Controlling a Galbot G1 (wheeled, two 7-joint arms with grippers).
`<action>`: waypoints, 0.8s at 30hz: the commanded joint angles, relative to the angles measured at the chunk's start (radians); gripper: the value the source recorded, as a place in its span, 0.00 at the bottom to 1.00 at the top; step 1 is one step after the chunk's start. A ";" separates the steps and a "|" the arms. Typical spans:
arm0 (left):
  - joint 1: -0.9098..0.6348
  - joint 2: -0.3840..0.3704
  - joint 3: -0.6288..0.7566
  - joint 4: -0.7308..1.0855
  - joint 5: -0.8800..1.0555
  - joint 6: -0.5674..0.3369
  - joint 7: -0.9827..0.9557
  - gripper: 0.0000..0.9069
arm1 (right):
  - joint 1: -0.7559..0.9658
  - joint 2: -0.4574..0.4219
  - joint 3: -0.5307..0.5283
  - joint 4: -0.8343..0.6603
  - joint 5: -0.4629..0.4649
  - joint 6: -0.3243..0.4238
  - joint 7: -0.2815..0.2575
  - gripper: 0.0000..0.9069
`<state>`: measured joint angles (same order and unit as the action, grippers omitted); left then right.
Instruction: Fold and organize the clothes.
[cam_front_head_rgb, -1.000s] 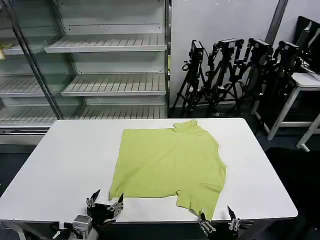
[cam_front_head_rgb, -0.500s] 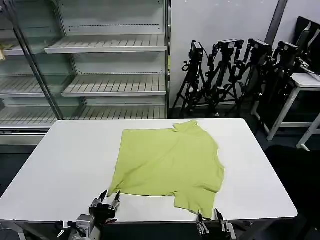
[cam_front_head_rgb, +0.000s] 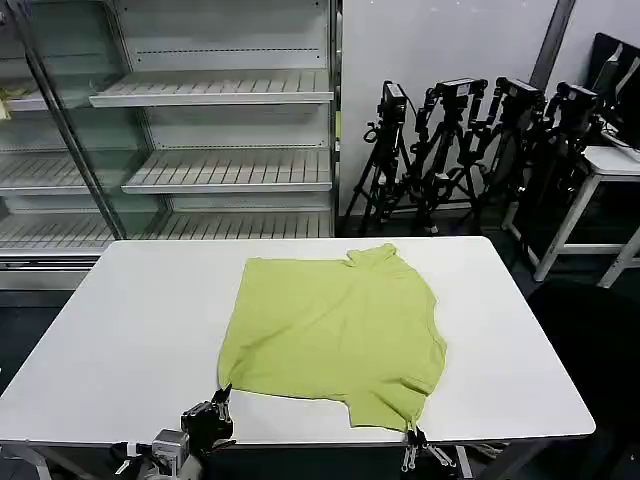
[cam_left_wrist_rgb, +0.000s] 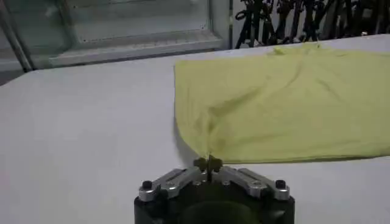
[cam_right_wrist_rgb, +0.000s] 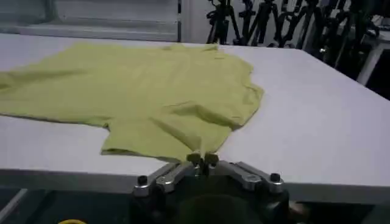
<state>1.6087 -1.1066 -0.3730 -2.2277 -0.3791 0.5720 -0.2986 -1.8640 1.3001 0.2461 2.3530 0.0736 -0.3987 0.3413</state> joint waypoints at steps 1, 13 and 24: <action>0.006 -0.001 0.000 -0.030 -0.002 -0.001 0.003 0.02 | 0.001 0.006 -0.005 0.006 0.007 0.006 0.003 0.00; 0.147 0.011 -0.087 -0.235 -0.032 0.005 0.001 0.02 | -0.111 -0.053 0.055 0.144 -0.029 0.050 -0.020 0.00; 0.260 0.033 -0.169 -0.343 -0.091 0.005 0.002 0.02 | -0.118 -0.090 0.127 0.188 0.018 0.092 -0.063 0.00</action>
<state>1.8007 -1.0740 -0.4981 -2.5006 -0.4551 0.5803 -0.2960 -1.9520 1.2203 0.3618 2.5079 0.0974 -0.3124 0.2788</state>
